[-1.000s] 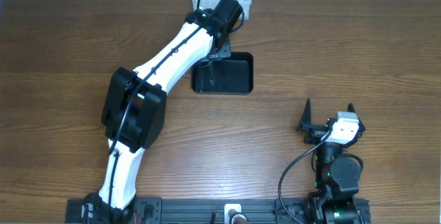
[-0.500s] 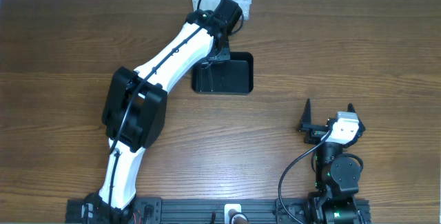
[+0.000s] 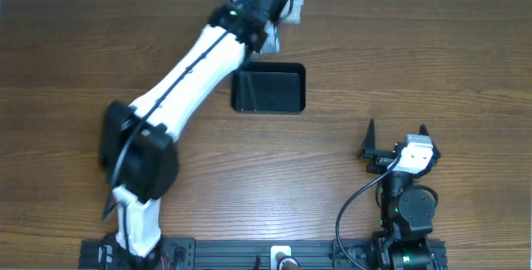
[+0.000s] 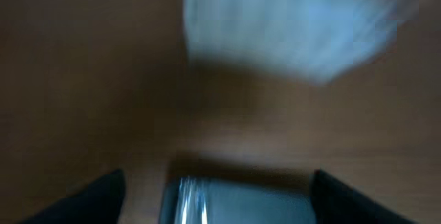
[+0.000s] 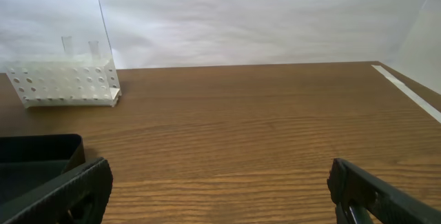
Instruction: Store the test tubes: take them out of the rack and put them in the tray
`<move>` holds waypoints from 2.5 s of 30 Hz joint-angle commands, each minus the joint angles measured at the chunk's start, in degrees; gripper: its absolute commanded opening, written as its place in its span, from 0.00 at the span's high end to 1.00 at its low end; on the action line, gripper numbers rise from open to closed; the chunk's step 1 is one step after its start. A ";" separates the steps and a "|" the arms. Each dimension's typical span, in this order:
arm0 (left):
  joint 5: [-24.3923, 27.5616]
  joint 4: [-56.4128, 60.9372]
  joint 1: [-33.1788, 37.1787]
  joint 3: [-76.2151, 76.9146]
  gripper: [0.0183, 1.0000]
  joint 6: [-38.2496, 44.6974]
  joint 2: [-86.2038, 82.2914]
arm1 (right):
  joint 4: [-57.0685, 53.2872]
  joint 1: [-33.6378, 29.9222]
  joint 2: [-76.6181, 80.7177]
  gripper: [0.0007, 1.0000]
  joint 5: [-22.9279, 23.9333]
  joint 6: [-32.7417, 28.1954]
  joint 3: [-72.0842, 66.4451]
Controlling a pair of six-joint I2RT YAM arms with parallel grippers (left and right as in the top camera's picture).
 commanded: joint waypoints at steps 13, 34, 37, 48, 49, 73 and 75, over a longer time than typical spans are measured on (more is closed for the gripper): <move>8.07 33.92 15.37 -17.94 0.00 27.96 -23.54 | -0.04 -0.15 -0.52 0.01 0.70 -0.22 -0.33; 17.22 53.46 28.52 -81.50 0.00 29.18 -81.77 | -0.04 -0.15 -0.52 0.01 0.70 -0.22 -0.33; 18.69 53.51 29.75 -87.65 0.00 29.18 -89.50 | -0.02 -0.15 -0.52 0.01 0.70 -0.22 -0.33; 21.57 53.42 31.34 -104.04 0.00 29.18 -109.00 | -0.02 -0.15 -0.52 0.01 0.70 -0.22 -0.33; 21.57 53.42 31.34 -104.87 0.00 29.18 -109.90 | -0.02 -0.15 -0.52 0.01 0.70 -0.22 -0.35; 21.81 43.25 31.58 -106.84 0.00 29.18 -114.84 | -0.02 -0.15 -0.52 0.01 0.70 -0.22 -0.33; 21.79 43.25 31.58 -106.84 0.00 29.16 -114.84 | -0.02 -0.15 -0.52 0.01 0.70 -0.22 -0.33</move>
